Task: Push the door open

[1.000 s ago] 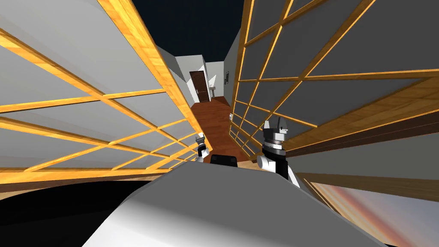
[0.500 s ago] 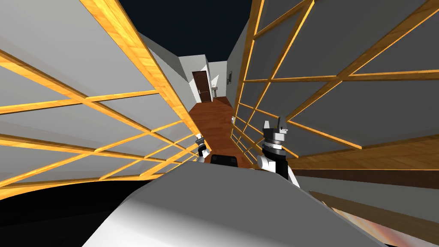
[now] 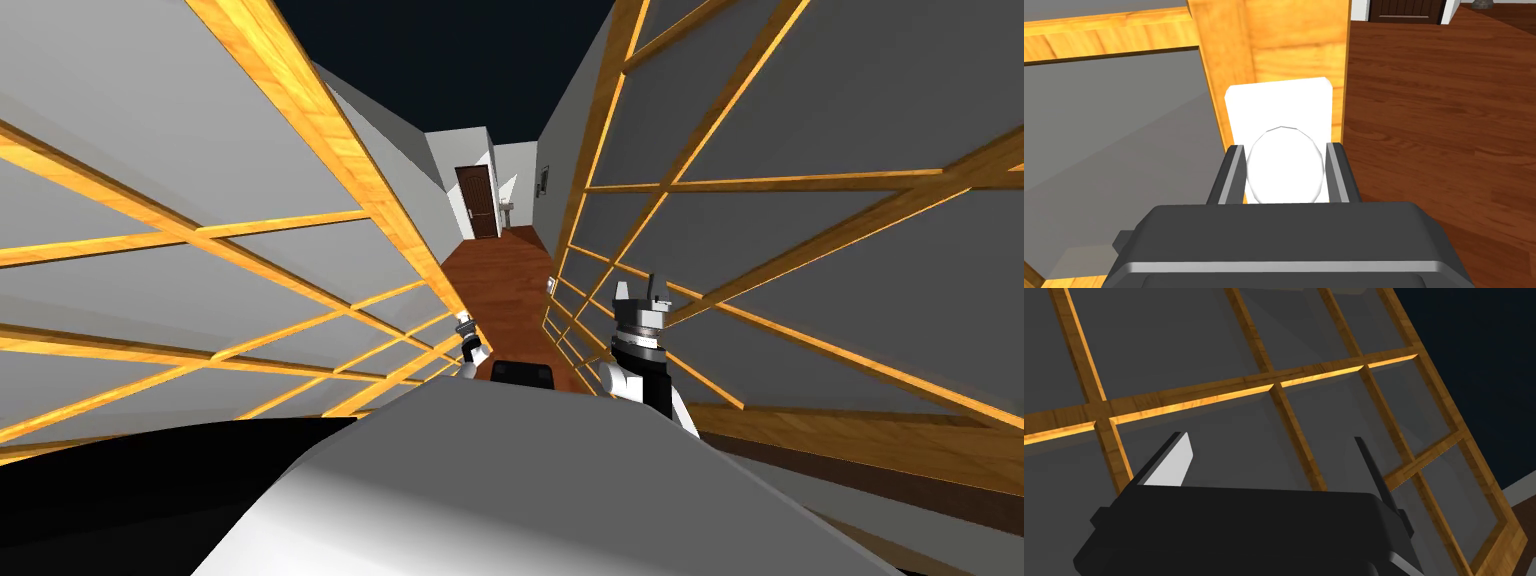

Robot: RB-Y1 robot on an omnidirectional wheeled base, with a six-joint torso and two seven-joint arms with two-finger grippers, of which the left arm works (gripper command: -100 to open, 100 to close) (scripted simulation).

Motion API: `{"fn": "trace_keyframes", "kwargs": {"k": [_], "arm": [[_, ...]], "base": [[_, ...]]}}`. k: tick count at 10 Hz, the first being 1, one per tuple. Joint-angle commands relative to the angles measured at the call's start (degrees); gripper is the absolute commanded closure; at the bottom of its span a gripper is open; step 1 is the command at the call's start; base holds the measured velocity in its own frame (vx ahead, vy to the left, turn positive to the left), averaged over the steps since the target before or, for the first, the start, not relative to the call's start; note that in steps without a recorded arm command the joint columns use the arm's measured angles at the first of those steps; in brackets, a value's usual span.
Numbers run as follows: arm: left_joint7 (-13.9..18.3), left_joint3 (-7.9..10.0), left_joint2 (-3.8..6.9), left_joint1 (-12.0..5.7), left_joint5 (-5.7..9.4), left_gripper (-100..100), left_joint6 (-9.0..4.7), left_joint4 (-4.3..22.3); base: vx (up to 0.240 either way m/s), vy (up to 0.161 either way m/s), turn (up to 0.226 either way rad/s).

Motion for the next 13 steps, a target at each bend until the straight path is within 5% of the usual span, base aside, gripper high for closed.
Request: {"fn": "trace_keyframes", "kwargs": {"k": [1, 3, 6, 11, 12, 13], "arm": [[-0.79, 0.3, 0.38, 1.24, 0.29, 100, 0.26, -2.24], [-1.43, -1.01, 1.49, -0.78, 2.89, 100, -1.6, 0.58], [-1.98, -2.15, 1.61, -2.54, 5.15, 100, -3.21, 3.03], [-3.09, -4.43, -0.6, -6.05, 9.66, 100, -6.44, 7.93], [-2.94, -4.51, -0.53, -5.95, 9.02, 100, -5.82, 7.43], [-3.24, -3.56, 1.07, -6.14, 10.0, 100, -6.48, 7.71]], "base": [[0.063, 0.043, 0.002], [0.135, 0.044, 0.153], [0.164, 0.059, 0.138], [0.174, 0.038, 0.142], [0.071, -0.004, 0.025], [0.125, 0.073, 0.073]]}}
